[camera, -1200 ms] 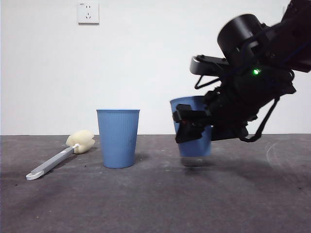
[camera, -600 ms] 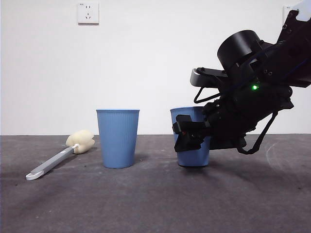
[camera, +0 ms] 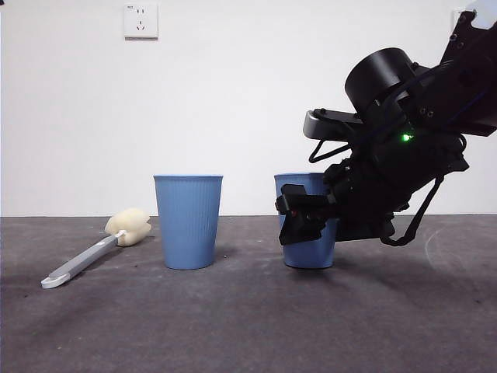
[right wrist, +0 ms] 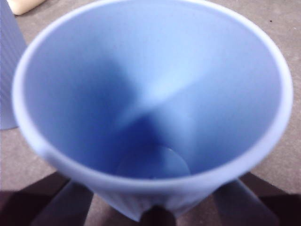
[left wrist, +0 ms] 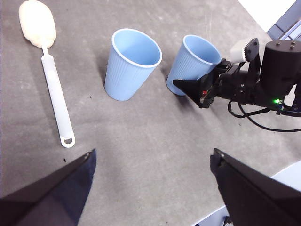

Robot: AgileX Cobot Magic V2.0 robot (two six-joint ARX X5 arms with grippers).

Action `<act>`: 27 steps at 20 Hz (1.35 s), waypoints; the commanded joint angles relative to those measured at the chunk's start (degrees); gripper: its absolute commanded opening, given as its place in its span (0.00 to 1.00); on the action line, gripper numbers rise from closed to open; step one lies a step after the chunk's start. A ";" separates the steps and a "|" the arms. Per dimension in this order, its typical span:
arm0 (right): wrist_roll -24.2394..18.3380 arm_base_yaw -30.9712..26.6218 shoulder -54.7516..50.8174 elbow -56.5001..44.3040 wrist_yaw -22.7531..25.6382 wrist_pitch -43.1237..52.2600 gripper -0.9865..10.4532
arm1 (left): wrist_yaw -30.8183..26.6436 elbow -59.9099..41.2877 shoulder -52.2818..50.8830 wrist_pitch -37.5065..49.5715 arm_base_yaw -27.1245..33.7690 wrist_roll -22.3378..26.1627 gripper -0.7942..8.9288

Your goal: Pick up the cup brush,pick up the cup,insert the brush into the cup,clean the cup,put the cup brush back,put the cup back to the fixed position on the table

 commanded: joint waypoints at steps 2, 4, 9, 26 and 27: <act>1.36 0.13 0.04 -1.14 -0.22 -4.70 0.43 | -0.15 -0.50 0.42 0.20 -0.13 0.79 0.50; 1.27 0.11 -1.79 -1.11 -0.20 -5.92 0.51 | -0.17 -0.50 0.57 0.20 -0.11 0.81 0.50; 1.25 0.07 -5.79 -1.11 -0.22 -8.79 0.59 | -0.13 -0.50 0.74 0.15 -0.13 0.79 0.50; 3.15 0.52 -47.36 0.13 -22.03 -72.41 0.58 | 5.14 -0.50 0.74 -4.28 -0.13 2.80 0.50; 3.19 0.52 -50.45 0.81 -23.04 -75.38 0.58 | 7.04 -0.50 0.76 -4.31 -0.13 3.37 0.50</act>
